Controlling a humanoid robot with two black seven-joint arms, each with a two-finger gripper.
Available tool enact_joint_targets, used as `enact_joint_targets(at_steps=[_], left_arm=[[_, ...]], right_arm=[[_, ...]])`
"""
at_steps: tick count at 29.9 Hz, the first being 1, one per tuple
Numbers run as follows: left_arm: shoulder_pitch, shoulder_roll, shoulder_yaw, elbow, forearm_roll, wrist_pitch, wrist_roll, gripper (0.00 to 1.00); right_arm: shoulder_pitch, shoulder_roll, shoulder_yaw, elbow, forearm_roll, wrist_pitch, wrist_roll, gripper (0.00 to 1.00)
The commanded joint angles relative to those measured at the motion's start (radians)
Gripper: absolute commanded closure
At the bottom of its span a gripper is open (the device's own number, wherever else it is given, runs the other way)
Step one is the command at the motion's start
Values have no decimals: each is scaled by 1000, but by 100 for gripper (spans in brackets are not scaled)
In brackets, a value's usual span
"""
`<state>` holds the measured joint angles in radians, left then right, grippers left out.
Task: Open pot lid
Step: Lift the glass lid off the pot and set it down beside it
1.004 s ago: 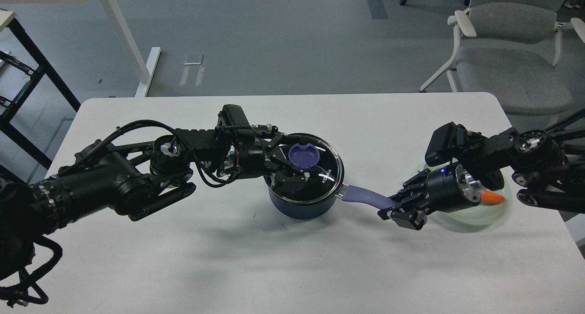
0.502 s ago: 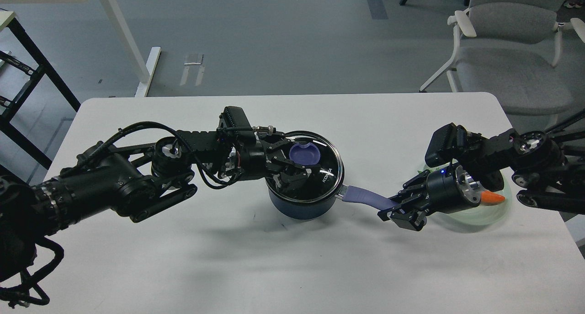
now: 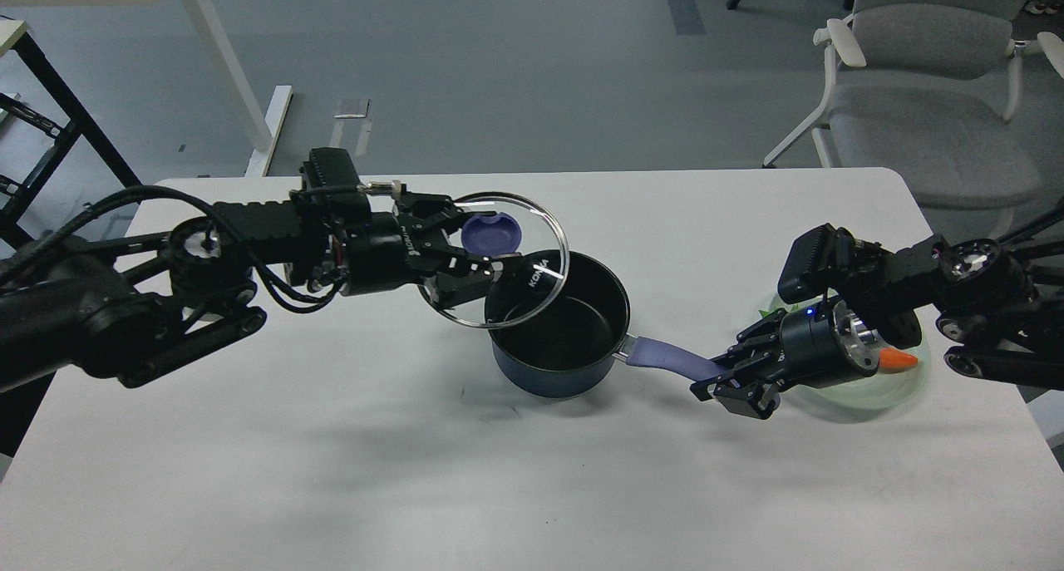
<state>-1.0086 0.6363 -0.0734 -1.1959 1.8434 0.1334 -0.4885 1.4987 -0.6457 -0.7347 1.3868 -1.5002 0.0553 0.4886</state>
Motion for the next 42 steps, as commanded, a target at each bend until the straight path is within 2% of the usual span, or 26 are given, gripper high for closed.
enact_joint_targets(at_steps=[1, 5, 7, 10, 13, 18, 30, 35, 38, 42], left_arm=[[44, 137, 17, -33, -19, 72, 0, 69], [136, 235, 27, -33, -19, 117, 0, 69], [200, 275, 35, -22, -18, 164, 0, 68], [292, 292, 35, -5, -12, 245, 0, 68], [340, 290, 35, 47, -10, 279, 0, 68], [373, 273, 35, 108, -10, 305, 0, 67], [390, 241, 66, 188, -7, 311, 0, 63], [389, 232, 73, 202, -7, 311, 0, 52], [389, 224, 73, 208, -9, 311, 0, 29], [390, 224, 73, 208, -12, 311, 0, 18]], right_arm=[[2, 0, 0, 0, 0, 0, 0, 67], [3, 0, 0, 0, 0, 0, 0, 67], [3, 0, 0, 0, 0, 0, 0, 67], [3, -2, 0, 0, 0, 0, 0, 67], [3, 0, 1, 0, 0, -2, 0, 67], [3, 1, 1, -2, 0, -3, 0, 67], [5, 0, 0, -2, 0, -8, 0, 67], [5, 3, 0, -2, 0, -8, 0, 66], [5, 1, 0, -2, 0, -8, 0, 67], [5, 3, 1, -2, 0, -8, 0, 66]])
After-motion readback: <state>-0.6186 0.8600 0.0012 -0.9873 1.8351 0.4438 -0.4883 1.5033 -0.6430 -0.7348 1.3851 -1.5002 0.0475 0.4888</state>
